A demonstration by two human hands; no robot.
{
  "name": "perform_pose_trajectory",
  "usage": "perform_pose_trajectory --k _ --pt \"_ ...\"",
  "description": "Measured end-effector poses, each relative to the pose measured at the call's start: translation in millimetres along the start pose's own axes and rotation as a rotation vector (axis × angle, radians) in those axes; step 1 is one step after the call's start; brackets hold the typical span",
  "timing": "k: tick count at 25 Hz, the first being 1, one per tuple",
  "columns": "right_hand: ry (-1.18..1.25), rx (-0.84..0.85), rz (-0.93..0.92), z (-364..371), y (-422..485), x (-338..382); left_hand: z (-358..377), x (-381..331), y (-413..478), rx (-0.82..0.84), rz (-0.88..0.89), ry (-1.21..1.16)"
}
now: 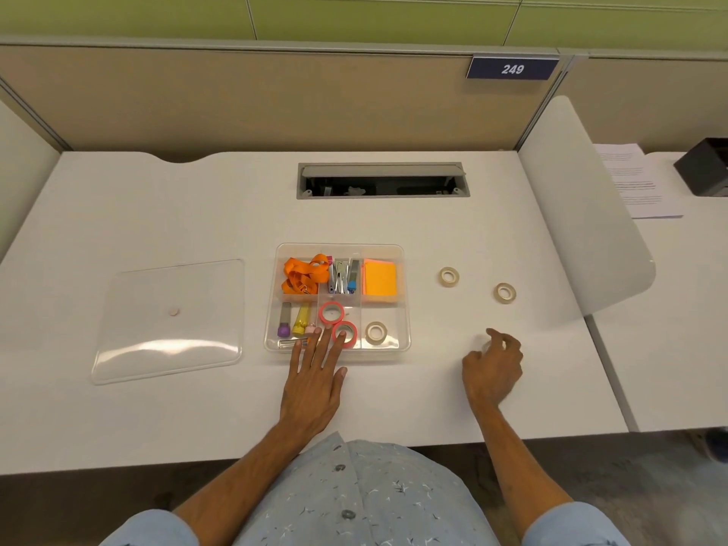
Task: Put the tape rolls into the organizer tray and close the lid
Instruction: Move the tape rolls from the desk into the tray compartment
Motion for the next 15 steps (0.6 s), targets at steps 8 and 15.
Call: perform_pose_trajectory --k 8,15 --pt "0.067 0.073 -0.002 8 -9 -4 0 0 -3 0.008 0.022 -0.001" --pt "0.202 0.039 -0.473 3 -30 65 3 -3 -11 0.008 0.066 0.016"
Point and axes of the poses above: each hand's wrist, its own y-axis towards the middle knuckle, its own z-axis out of the palm, x = y × z, the point moved 5 cm from there along y, towards the middle knuckle, and after that the axes turned 14 degrees about -y, right-handed, at the moved point
